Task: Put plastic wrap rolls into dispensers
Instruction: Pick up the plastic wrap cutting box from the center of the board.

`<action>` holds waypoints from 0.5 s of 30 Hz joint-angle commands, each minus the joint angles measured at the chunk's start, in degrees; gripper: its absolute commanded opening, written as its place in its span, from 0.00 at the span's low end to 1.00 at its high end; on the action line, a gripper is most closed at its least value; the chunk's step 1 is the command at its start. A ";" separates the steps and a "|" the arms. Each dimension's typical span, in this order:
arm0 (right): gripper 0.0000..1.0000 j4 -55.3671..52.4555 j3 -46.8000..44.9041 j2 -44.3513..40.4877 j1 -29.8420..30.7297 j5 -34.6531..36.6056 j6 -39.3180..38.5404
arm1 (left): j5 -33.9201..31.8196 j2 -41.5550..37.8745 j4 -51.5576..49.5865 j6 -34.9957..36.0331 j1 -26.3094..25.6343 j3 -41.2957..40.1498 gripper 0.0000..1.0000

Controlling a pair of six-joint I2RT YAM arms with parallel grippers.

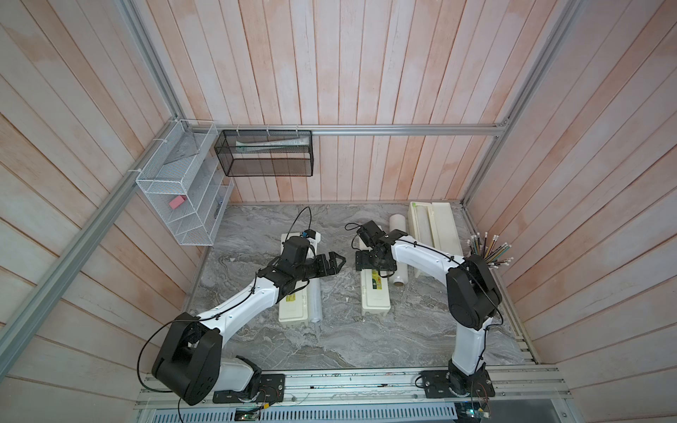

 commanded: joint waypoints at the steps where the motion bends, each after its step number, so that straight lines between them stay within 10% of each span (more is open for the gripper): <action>1: 0.95 -1.48 1.39 -1.79 -0.84 0.08 -0.63 | 0.99 0.86 1.04 0.22 -0.70 1.77 1.00; 15: 0.86 -2.56 14.19 2.55 -5.30 -4.74 -3.58 | -17.28 -0.16 6.87 10.99 -16.01 -2.06 1.00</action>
